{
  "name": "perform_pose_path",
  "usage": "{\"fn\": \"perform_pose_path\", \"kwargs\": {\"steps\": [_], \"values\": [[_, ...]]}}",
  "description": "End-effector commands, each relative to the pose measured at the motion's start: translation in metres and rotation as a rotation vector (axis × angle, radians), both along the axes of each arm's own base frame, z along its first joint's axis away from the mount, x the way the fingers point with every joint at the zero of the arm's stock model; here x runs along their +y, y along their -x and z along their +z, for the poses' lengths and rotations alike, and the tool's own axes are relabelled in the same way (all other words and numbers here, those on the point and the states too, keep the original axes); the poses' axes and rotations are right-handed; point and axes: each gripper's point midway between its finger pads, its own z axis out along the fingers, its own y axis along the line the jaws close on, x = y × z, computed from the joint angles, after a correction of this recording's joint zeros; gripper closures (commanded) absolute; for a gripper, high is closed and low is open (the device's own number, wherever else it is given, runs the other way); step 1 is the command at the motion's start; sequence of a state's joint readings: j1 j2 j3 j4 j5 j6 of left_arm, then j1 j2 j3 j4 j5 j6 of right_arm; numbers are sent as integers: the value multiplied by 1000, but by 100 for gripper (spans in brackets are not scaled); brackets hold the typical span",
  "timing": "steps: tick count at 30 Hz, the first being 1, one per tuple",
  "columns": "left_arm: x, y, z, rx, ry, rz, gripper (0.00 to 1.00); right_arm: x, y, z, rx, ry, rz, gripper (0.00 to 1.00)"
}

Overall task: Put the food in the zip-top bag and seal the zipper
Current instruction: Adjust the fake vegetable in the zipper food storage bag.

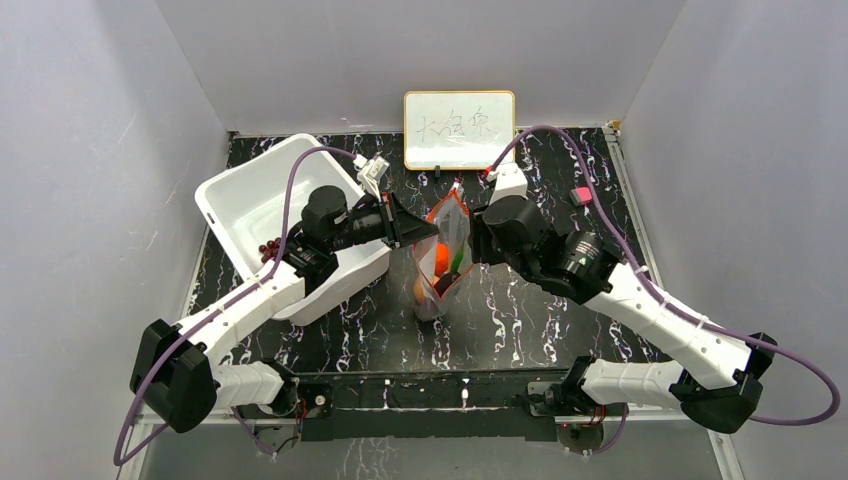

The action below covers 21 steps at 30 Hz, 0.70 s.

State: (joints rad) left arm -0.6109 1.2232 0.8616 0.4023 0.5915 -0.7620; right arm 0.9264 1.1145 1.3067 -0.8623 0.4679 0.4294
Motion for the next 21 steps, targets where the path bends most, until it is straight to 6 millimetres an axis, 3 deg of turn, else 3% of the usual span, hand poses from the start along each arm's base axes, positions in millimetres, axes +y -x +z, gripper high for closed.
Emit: {"fn": "perform_pose_path", "kwargs": {"steps": [1, 3, 6, 8, 15, 21], "values": [[-3, 1, 22, -55, 33, -11, 100, 6, -3, 8, -20, -93, -25, 66], [-2, 1, 23, -58, 30, -9, 100, 0, -5, 3, -19, -72, -55, 74], [-2, 1, 24, -65, 26, -7, 100, -4, -6, 5, -37, -72, -71, 100], [1, 0, 23, -74, 5, 6, 95, -3, -5, 12, -53, -96, -58, 100], [22, -9, 24, -114, -122, 120, 41, 6, 0, 35, -106, -196, 6, 100], [44, -11, 30, -164, -261, 187, 31, -6, -2, 40, -130, -181, -46, 100]]}}
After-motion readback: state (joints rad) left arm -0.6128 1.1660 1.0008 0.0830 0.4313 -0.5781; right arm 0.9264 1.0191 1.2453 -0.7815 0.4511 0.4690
